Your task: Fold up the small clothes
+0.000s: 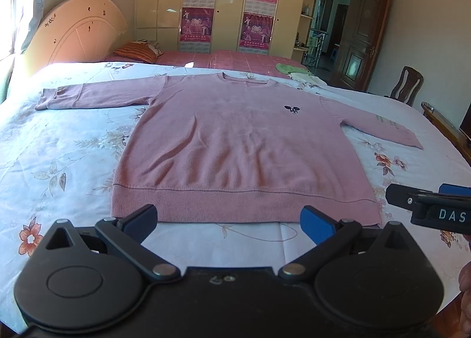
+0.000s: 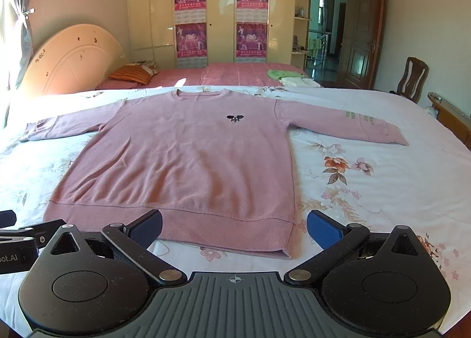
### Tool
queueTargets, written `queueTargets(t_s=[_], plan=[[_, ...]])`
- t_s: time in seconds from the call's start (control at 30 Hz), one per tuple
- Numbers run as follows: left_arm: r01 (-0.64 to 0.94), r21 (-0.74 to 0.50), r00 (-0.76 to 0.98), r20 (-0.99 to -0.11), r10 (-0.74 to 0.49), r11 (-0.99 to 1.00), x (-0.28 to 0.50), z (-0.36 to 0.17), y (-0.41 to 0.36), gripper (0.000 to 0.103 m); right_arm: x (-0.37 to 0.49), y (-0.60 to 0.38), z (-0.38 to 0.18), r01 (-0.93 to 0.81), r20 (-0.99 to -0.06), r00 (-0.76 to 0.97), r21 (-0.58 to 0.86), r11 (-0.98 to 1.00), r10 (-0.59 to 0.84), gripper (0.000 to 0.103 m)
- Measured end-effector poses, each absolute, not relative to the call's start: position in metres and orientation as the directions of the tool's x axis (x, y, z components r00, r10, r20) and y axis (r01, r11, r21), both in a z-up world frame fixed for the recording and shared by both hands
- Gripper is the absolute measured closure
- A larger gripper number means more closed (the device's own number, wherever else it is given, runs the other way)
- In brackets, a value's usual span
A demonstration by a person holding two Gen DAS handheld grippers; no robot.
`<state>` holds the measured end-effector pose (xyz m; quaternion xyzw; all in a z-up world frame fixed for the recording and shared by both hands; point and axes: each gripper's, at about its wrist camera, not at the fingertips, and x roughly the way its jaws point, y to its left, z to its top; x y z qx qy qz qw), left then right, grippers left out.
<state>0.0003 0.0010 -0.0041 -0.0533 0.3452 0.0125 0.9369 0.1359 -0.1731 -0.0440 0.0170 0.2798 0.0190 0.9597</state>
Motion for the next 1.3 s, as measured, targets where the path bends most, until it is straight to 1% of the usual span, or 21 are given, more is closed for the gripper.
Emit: queueTargets(t_s=[1.3], plan=[[-0.064, -0.090, 0.755, -0.656, -0.010, 0.994, 0.0025, -0.0049, 0.0061, 0.000, 0.1380, -0.1729, -0.0474, -0.010, -0.540, 0.841, 0.048, 0.999, 0.035, 0.000]])
